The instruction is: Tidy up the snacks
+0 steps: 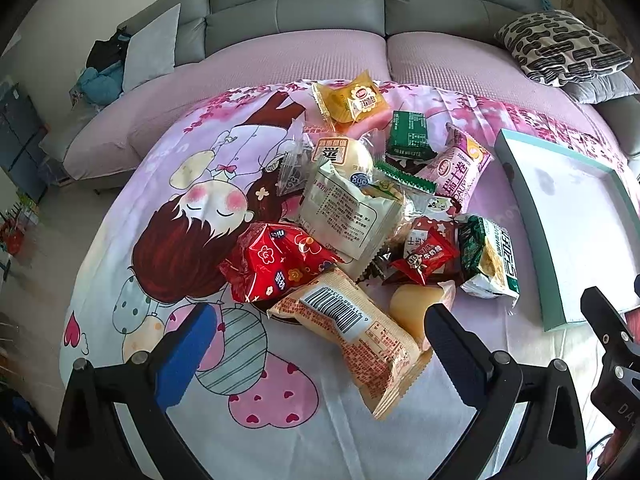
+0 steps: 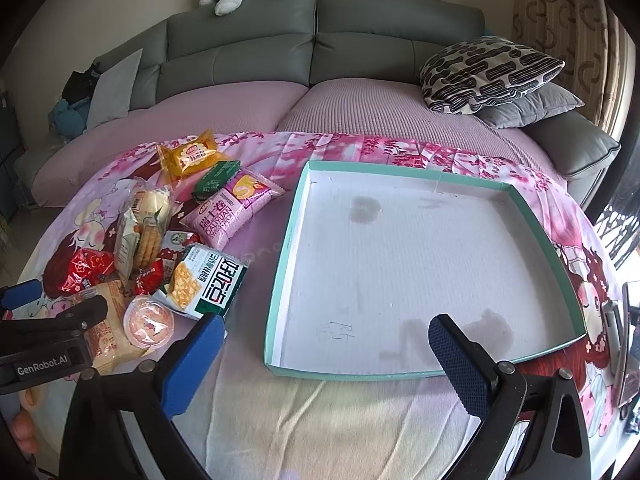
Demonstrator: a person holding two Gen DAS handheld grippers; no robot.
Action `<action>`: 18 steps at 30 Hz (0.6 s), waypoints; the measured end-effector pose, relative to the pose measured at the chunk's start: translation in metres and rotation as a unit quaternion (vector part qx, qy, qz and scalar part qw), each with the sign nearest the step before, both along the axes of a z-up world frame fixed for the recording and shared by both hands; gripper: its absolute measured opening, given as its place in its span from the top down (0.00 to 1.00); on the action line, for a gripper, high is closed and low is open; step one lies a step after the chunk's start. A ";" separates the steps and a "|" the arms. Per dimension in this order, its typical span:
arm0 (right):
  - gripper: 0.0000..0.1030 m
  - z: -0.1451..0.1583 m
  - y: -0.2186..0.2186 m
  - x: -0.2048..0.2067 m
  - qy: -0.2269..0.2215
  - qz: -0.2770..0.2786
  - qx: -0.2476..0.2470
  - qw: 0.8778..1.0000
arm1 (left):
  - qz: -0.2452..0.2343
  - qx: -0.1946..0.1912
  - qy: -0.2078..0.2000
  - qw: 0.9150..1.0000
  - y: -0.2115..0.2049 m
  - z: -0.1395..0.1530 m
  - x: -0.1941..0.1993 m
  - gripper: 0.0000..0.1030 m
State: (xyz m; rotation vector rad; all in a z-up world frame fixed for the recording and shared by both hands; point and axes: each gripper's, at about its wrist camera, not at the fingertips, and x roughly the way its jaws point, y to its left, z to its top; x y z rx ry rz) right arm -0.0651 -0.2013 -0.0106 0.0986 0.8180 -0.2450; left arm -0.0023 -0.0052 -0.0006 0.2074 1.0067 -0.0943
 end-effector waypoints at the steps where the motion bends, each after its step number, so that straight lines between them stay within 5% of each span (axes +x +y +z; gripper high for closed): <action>1: 0.00 0.000 0.000 0.000 0.001 0.000 0.000 1.000 | 0.001 0.000 0.001 1.000 0.000 0.000 0.000 0.00; 18: 0.00 0.001 -0.001 0.000 0.003 0.000 0.000 1.000 | 0.005 0.000 0.002 1.000 0.001 -0.001 0.001 0.00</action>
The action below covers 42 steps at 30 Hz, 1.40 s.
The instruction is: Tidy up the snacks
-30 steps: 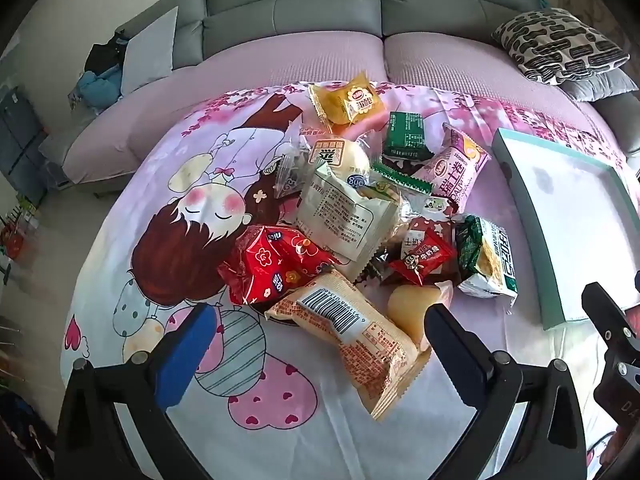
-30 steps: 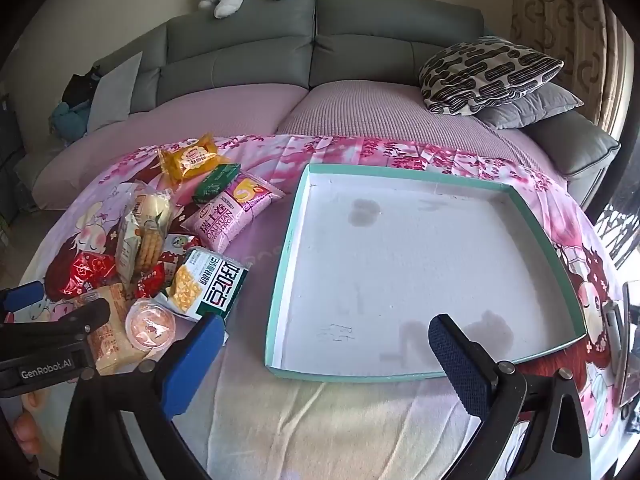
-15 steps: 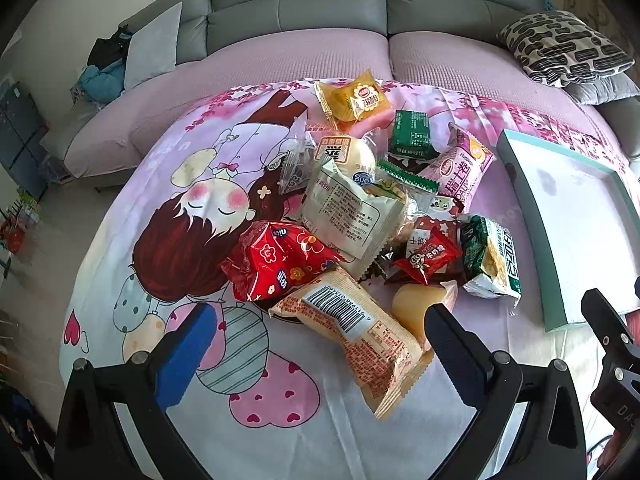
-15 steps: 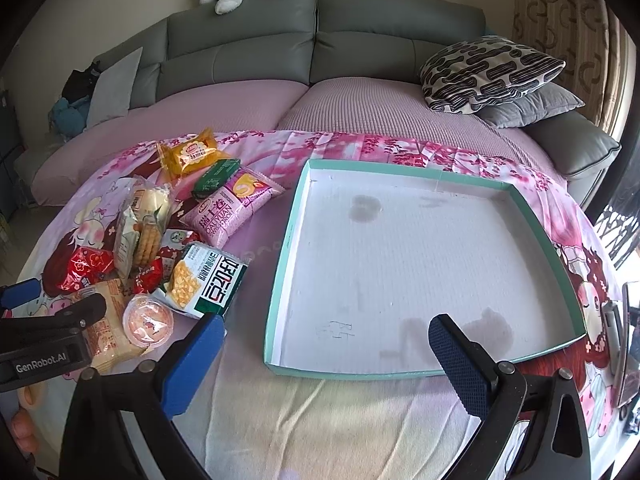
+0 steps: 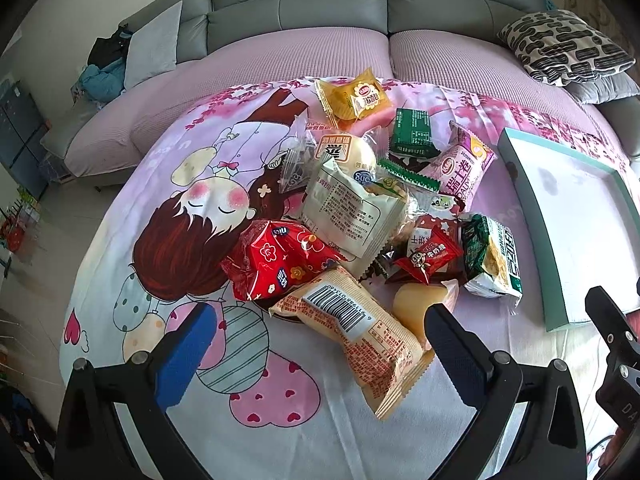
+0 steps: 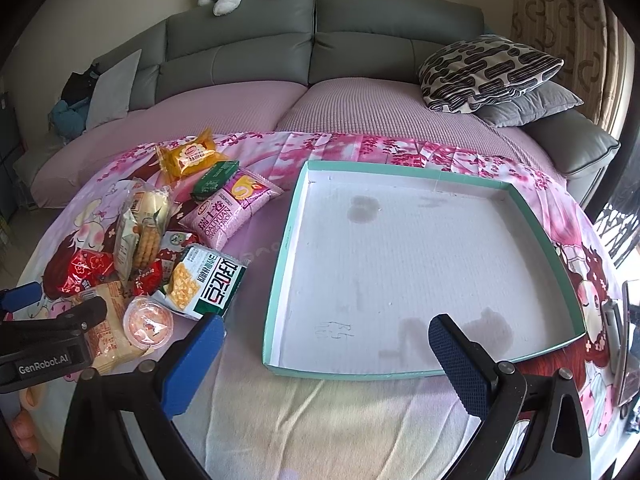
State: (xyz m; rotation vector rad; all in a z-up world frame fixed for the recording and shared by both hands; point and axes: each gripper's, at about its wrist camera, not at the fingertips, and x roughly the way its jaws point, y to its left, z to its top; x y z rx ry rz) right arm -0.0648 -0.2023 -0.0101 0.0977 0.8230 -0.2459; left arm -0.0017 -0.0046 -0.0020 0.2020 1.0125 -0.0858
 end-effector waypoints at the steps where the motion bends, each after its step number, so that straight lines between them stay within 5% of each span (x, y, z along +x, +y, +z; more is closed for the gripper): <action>1: 0.00 0.000 -0.001 0.000 0.000 0.000 0.000 1.000 | 0.000 0.000 0.000 1.000 0.000 0.000 0.000 0.00; 42: 0.00 0.001 0.000 0.000 -0.003 -0.001 0.000 1.000 | -0.005 -0.017 -0.004 1.000 0.002 0.005 -0.001 0.00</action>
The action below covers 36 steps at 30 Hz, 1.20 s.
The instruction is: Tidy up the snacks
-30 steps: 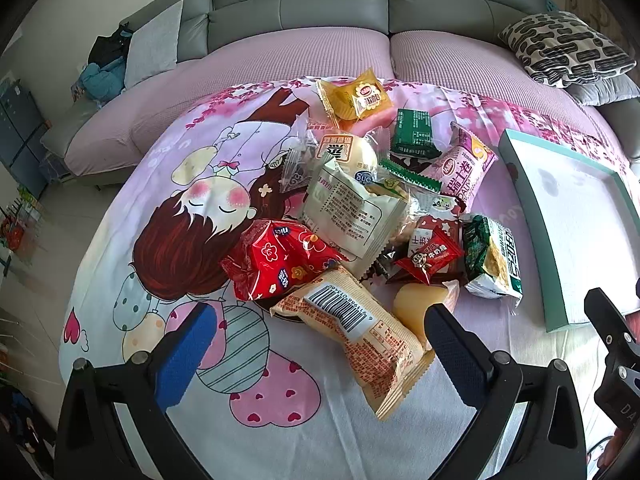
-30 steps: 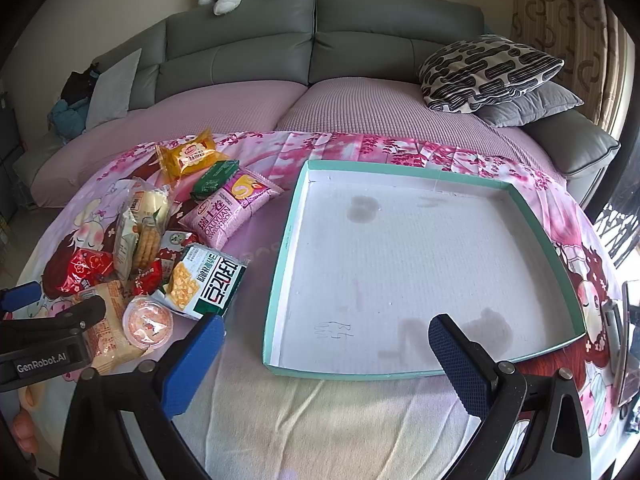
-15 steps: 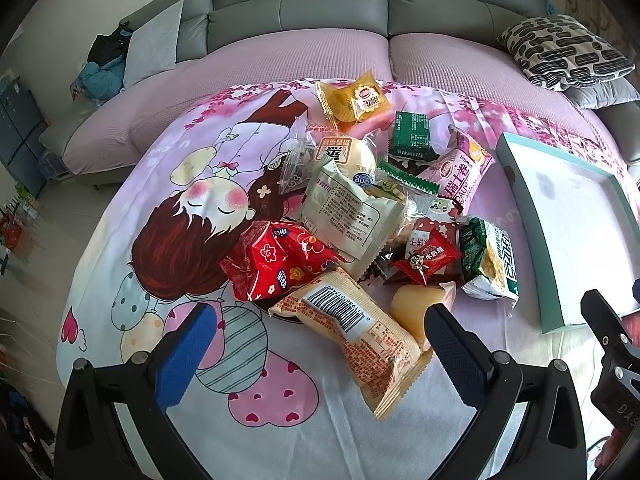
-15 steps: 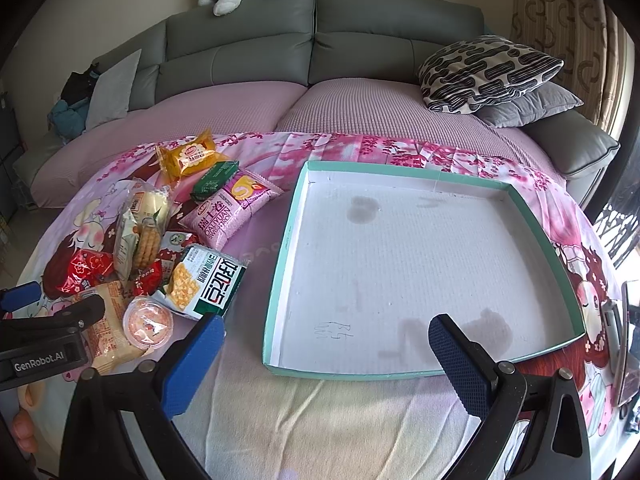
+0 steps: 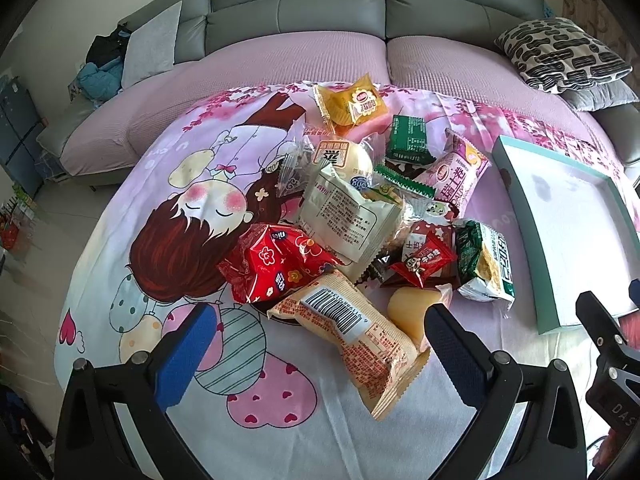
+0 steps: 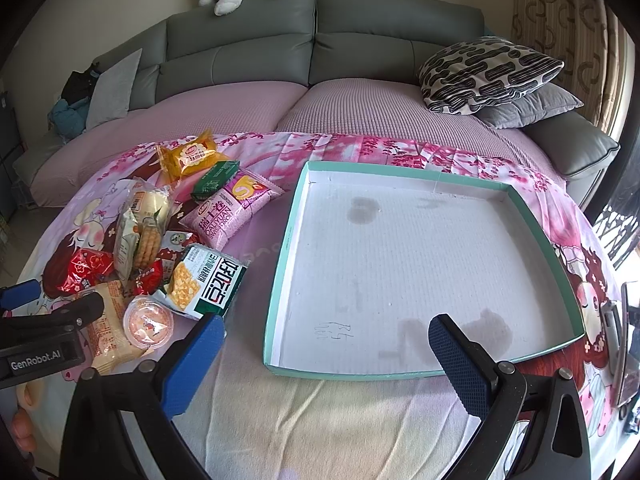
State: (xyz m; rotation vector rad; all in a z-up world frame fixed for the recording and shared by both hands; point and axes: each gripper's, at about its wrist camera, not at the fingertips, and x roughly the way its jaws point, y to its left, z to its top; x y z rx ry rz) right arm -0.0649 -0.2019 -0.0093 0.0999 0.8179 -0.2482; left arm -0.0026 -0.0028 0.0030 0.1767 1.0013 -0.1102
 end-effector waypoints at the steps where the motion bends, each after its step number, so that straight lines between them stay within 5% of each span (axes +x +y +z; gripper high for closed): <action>1: 0.00 0.000 0.000 0.000 0.000 0.000 0.000 1.000 | -0.001 -0.002 -0.001 1.000 0.000 0.001 0.000 0.00; 10: 0.00 0.010 0.005 0.000 -0.035 0.009 0.007 0.999 | 0.029 -0.033 -0.022 0.999 0.026 0.015 0.005 0.00; 21: 0.01 0.005 0.060 0.040 -0.041 0.111 0.049 0.992 | 0.054 -0.057 0.009 0.997 0.053 0.003 0.015 0.00; 28: 0.20 -0.017 0.061 0.058 -0.006 0.117 0.093 0.989 | 0.067 -0.079 0.040 0.994 0.058 -0.012 0.021 0.01; 36: 0.29 -0.035 0.048 0.070 0.023 0.098 0.138 0.985 | 0.051 -0.094 0.056 0.993 0.050 -0.018 0.020 0.01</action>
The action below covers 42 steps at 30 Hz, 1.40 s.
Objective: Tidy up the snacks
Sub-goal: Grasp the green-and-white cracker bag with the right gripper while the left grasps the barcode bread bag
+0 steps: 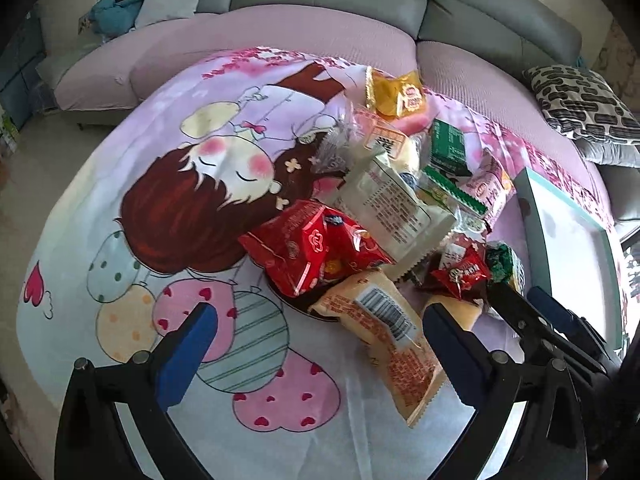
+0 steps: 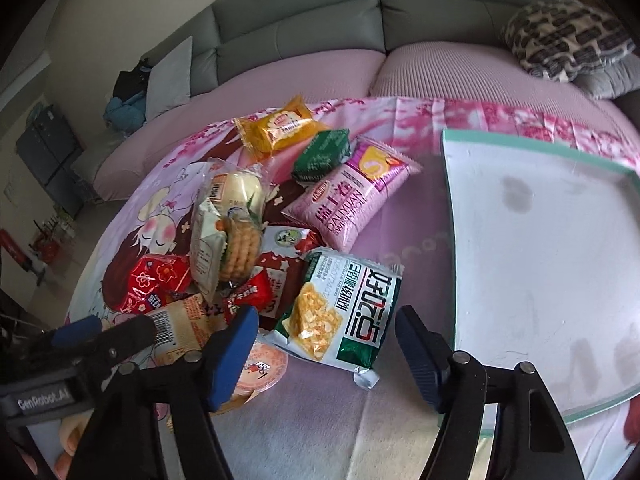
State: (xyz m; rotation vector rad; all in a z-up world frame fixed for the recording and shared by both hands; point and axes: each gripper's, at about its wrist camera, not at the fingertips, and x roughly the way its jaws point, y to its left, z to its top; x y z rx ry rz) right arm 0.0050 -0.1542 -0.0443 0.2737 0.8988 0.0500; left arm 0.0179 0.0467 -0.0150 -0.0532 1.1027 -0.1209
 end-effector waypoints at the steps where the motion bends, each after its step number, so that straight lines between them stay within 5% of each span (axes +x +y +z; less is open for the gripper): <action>1: 0.29 -0.001 -0.001 0.001 0.003 -0.003 0.002 1.000 | -0.002 0.000 0.002 1.000 -0.001 -0.001 0.000 0.01; 9: 0.46 -0.009 -0.011 0.009 0.018 -0.020 0.016 1.000 | -0.022 0.005 0.013 1.000 -0.012 -0.006 -0.001 0.02; 13: 0.46 -0.009 -0.004 0.010 0.020 -0.011 -0.009 1.000 | -0.033 0.013 0.024 0.999 -0.019 -0.012 0.000 0.09; 33: 0.43 -0.010 0.004 0.009 0.024 0.002 -0.049 0.999 | -0.027 0.047 0.043 0.998 -0.015 -0.030 0.003 0.10; 42: 0.39 -0.012 0.010 0.012 0.024 0.010 -0.072 0.997 | -0.050 0.037 0.048 0.997 -0.026 -0.032 0.010 0.27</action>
